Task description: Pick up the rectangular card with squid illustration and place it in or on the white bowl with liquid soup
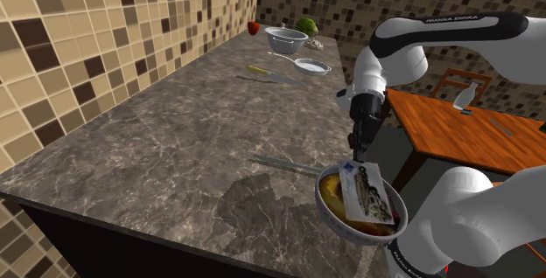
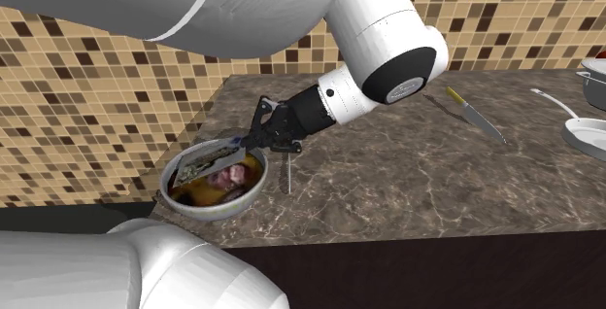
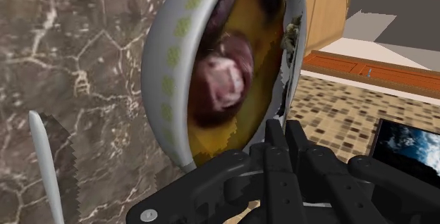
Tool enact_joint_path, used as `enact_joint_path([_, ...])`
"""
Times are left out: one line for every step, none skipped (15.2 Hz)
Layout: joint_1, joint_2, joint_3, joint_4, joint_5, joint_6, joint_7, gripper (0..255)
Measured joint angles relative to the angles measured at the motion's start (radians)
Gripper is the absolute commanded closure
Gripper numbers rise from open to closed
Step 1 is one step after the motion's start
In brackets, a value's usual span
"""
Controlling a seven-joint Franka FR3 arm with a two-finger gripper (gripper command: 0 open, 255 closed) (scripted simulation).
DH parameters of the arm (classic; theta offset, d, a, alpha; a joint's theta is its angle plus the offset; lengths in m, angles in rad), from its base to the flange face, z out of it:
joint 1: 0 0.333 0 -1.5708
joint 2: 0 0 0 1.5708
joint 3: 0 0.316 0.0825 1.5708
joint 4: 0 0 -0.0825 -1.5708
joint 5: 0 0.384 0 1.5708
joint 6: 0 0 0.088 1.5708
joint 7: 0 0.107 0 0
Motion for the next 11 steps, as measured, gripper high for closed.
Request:
enact_joint_path([0.000, 0.001, 0.000, -0.001, 0.000, 0.002, -0.001, 255])
enact_joint_path([0.000, 0.001, 0.000, -0.002, 0.000, 0.003, -0.002, 255])
enact_joint_path([0.000, 0.002, 0.000, -0.002, 0.000, 0.004, -0.002, 255])
enact_joint_path([0.001, 0.002, 0.001, -0.002, 0.000, 0.004, -0.002, 255])
enact_joint_path([0.001, 0.002, 0.001, -0.002, 0.000, 0.004, -0.002, 255])
enact_joint_path([0.001, 0.002, 0.001, -0.002, 0.000, 0.004, -0.002, 0])
enact_joint_path([0.001, 0.002, 0.001, -0.002, 0.000, 0.004, -0.002, 0])
enact_joint_path([0.001, 0.002, 0.001, -0.002, 0.000, 0.004, -0.003, 0])
enact_joint_path([0.001, 0.002, 0.001, -0.002, 0.000, 0.004, -0.003, 0])
enact_joint_path([0.001, 0.002, 0.001, -0.002, 0.000, 0.004, -0.003, 0])
enact_joint_path([0.001, 0.002, 0.001, -0.002, 0.000, 0.004, -0.003, 0])
